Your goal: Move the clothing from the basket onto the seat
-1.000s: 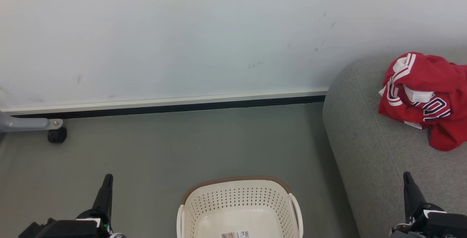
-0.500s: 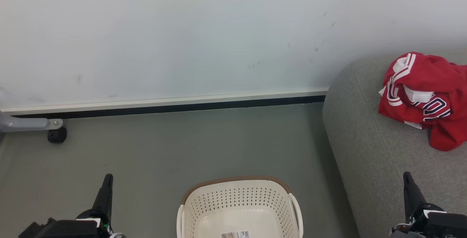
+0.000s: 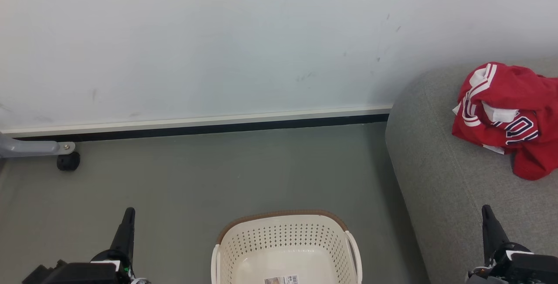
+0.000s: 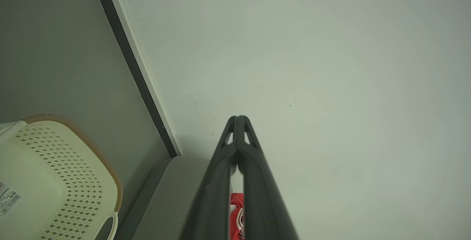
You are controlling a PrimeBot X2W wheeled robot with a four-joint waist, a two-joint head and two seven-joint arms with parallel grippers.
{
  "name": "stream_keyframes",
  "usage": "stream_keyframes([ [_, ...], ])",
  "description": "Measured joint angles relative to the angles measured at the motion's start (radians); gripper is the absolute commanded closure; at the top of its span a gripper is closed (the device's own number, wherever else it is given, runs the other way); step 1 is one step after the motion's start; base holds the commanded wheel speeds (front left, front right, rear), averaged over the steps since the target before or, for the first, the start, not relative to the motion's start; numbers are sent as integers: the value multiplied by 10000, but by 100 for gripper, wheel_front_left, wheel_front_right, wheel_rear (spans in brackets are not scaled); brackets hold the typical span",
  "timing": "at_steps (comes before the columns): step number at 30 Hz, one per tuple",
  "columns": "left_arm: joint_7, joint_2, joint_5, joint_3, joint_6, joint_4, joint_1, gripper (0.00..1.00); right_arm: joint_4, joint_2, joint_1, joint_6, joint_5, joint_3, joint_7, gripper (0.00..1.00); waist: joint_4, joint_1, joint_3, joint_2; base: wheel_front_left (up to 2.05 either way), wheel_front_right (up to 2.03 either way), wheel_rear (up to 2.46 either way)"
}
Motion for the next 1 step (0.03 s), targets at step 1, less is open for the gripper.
stream_keyframes([
  [1,0,0,0,0,0,0,0,100,0,0,0,0,0,0,0,100,0,0,0,0,0,0,0],
])
